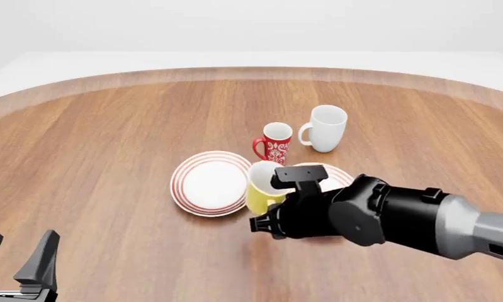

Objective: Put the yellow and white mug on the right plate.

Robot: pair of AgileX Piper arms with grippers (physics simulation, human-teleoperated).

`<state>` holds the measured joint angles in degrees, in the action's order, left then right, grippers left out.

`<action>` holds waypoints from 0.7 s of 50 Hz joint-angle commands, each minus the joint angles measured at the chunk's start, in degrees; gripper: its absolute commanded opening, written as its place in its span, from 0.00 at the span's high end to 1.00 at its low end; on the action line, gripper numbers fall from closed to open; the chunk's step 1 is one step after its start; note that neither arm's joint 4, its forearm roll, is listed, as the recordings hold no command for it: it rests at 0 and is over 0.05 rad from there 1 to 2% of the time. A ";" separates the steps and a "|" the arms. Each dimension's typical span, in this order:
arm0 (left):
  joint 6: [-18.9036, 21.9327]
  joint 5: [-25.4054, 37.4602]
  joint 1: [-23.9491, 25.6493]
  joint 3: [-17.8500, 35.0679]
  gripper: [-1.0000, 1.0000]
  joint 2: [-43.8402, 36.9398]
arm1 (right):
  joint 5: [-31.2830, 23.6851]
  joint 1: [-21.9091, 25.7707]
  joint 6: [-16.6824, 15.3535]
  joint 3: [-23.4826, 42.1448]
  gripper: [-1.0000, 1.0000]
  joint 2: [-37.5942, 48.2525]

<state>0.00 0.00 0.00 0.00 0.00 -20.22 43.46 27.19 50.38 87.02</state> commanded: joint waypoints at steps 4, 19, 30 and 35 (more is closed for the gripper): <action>0.00 0.00 0.00 0.00 0.00 0.00 | -5.60 -4.32 -5.90 3.63 1.00 -1.80; 0.00 0.00 0.00 0.00 0.00 0.00 | -6.68 -11.14 -11.35 -0.06 1.00 -5.05; 0.00 0.00 0.00 0.00 0.00 0.00 | -6.03 -15.63 -15.57 -1.59 1.00 -5.32; 0.00 0.00 0.00 0.00 0.00 0.00 | -5.58 -17.90 -18.41 -1.92 1.00 -5.08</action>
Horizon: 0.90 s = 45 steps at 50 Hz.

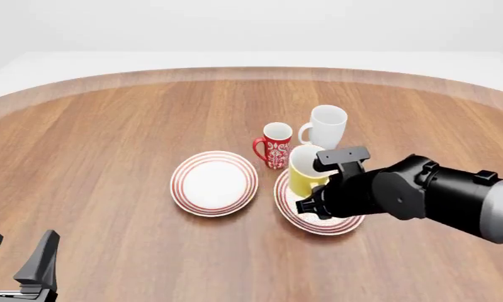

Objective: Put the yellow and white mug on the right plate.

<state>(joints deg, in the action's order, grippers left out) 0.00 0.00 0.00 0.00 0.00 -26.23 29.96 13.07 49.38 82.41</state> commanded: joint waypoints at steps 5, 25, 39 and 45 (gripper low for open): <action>0.00 0.00 0.00 0.00 0.00 0.00 | 1.65 -6.46 -6.31 -1.38 1.00 -0.53; 0.00 0.00 0.00 0.00 0.00 0.00 | 5.57 -7.39 -8.03 -2.99 1.00 0.72; 0.00 0.00 0.00 0.00 0.00 0.00 | 7.93 -7.02 -7.40 -3.99 1.00 2.19; 0.00 0.00 0.00 0.00 0.00 0.00 | 8.80 -6.68 -7.07 -4.37 1.00 2.69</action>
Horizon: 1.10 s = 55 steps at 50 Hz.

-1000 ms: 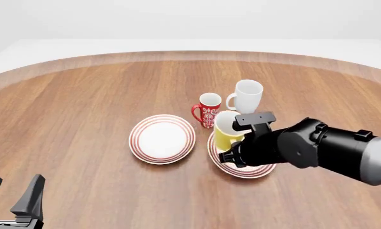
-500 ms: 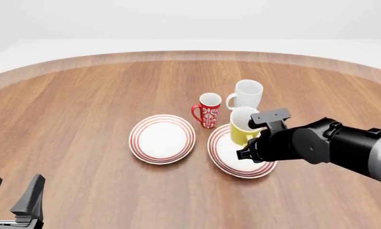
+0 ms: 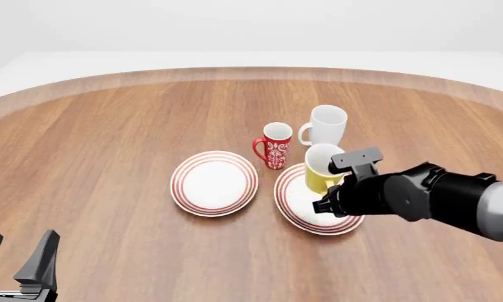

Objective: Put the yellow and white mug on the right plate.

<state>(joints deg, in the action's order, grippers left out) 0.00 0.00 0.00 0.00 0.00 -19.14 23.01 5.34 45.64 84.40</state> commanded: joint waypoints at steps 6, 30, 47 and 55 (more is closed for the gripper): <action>0.00 0.00 0.00 0.00 0.00 0.00 | 2.47 0.32 0.94 -0.77 1.00 1.22; 0.00 0.00 0.00 0.00 0.00 0.00 | 4.32 -1.16 -0.09 -0.77 1.00 2.92; 0.00 0.00 0.00 0.00 0.00 0.00 | 5.29 -0.87 0.19 -0.45 1.00 4.34; 0.00 0.00 0.00 0.00 0.00 0.00 | 6.38 -0.36 0.82 -0.94 1.00 5.12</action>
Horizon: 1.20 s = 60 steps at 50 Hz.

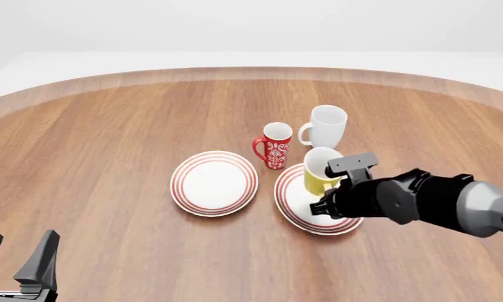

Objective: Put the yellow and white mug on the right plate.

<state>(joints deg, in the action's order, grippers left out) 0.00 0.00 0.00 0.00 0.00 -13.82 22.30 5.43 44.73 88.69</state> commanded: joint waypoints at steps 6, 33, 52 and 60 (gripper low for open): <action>0.00 0.00 0.00 0.00 0.00 0.00 | 1.86 0.19 0.83 -0.37 1.00 1.25; 0.00 0.00 0.00 0.00 0.00 0.00 | 2.24 -0.20 1.10 -1.22 0.00 0.37; 0.00 0.00 0.00 0.00 0.00 0.00 | -1.27 1.04 1.60 -2.70 0.00 -6.63; 0.00 0.00 0.00 0.00 0.00 0.00 | -3.83 0.95 0.70 -3.25 0.00 -12.28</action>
<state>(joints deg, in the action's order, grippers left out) 0.00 0.00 0.00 0.00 0.00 -14.82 23.17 6.76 41.86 81.92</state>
